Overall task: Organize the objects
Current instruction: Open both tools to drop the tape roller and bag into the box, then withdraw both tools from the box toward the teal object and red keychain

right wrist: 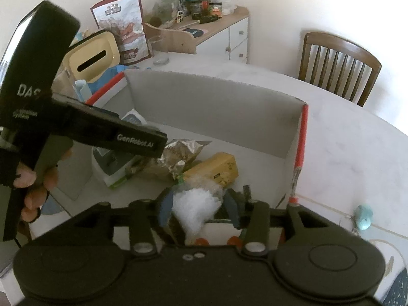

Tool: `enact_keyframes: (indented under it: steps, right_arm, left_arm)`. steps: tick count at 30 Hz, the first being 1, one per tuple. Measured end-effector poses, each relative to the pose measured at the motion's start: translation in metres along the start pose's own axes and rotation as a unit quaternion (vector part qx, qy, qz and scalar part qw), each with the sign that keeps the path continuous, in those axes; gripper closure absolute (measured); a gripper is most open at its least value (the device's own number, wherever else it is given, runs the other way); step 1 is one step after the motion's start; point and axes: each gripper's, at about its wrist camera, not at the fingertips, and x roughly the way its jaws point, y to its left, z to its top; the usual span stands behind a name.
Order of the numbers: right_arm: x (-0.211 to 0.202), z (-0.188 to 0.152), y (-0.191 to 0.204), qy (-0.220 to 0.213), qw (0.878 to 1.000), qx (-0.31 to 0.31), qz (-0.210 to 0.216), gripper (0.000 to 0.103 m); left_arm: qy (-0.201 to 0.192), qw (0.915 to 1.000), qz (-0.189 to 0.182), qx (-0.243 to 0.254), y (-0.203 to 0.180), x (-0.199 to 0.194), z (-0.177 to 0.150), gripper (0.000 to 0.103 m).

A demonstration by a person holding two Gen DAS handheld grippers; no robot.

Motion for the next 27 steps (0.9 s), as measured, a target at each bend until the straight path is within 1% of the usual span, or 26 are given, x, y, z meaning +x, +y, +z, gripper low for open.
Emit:
enact_keyframes:
  steps: [2,6,7,8,12,16,22,25,27]
  right_arm:
    - [-0.003,0.0,-0.002,-0.002,1.0,0.004,0.0,0.056]
    - [-0.012,-0.001,-0.005,-0.009,1.0,0.012,0.001,0.053]
    - [-0.015,-0.001,-0.006,-0.011,1.0,0.014,0.002,0.048]
    - [-0.017,-0.002,-0.006,-0.015,1.0,0.015,0.002,0.045]
    - [-0.03,-0.004,-0.008,-0.026,0.999,0.017,0.006,0.045]
    - [-0.043,-0.005,-0.01,-0.033,0.999,0.024,0.009,0.042]
    - [-0.064,-0.009,-0.013,-0.052,0.998,0.023,0.011,0.04]
    - [-0.076,-0.011,-0.017,-0.063,0.997,0.032,0.011,0.035]
    - [-0.084,-0.012,-0.021,-0.071,0.997,0.036,0.012,0.033]
  left_arm:
    - [-0.002,1.0,-0.005,-0.001,-0.001,-0.004,-0.002,0.023]
    - [-0.01,0.9999,-0.002,0.005,-0.004,-0.014,-0.006,0.022]
    - [-0.012,0.9999,-0.003,0.005,-0.005,-0.016,-0.007,0.022]
    - [-0.015,0.9999,-0.004,0.005,-0.005,-0.019,-0.009,0.022]
    - [-0.025,0.9997,-0.007,0.002,-0.007,-0.032,-0.013,0.022]
    - [-0.048,0.9988,-0.005,0.001,-0.009,-0.051,-0.019,0.022]
    - [-0.081,0.9966,-0.016,-0.001,-0.015,-0.085,-0.025,0.022]
    - [-0.09,0.9956,-0.025,-0.006,-0.019,-0.1,-0.028,0.022]
    - [-0.096,0.9949,-0.031,-0.005,-0.022,-0.109,-0.031,0.022]
